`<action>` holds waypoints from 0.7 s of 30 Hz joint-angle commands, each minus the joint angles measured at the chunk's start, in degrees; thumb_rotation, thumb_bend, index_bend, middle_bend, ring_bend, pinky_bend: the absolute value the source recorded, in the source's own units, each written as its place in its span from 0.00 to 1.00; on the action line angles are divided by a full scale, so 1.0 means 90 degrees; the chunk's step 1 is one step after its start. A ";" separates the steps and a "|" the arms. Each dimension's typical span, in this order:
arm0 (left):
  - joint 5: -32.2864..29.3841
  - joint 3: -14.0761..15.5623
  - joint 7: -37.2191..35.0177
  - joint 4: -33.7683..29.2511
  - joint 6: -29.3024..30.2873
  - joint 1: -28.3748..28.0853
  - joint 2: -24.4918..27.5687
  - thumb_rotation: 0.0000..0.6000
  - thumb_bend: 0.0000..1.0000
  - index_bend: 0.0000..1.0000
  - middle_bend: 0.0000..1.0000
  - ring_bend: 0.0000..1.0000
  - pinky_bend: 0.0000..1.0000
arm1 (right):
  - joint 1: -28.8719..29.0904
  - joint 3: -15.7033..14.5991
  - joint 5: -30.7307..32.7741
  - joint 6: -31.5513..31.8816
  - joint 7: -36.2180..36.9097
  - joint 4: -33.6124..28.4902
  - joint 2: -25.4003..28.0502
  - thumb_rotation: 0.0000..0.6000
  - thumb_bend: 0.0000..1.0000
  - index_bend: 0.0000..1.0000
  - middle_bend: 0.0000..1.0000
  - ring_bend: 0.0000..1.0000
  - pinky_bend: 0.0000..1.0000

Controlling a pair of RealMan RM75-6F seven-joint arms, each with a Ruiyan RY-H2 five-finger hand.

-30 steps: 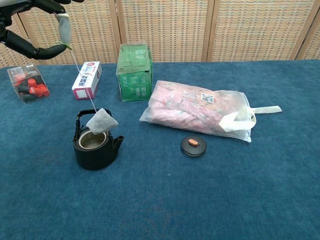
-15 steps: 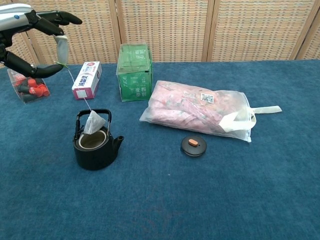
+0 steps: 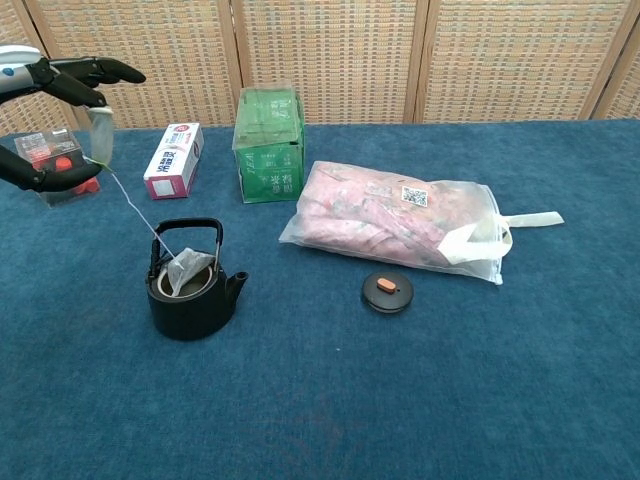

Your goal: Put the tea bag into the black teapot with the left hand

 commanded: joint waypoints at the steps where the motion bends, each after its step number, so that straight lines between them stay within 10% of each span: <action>1: -0.0014 0.0055 0.0164 0.0006 0.0097 0.0090 0.0004 1.00 0.43 0.66 0.07 0.00 0.00 | 0.0000 -0.0001 -0.0003 -0.0001 0.0003 0.0001 -0.0001 1.00 0.06 0.00 0.03 0.00 0.00; 21: -0.0407 0.0488 0.1363 0.0424 0.0233 0.0579 -0.0475 1.00 0.43 0.64 0.01 0.00 0.00 | -0.0029 -0.0012 -0.0028 0.0042 0.0015 -0.0008 0.0013 1.00 0.06 0.00 0.03 0.00 0.00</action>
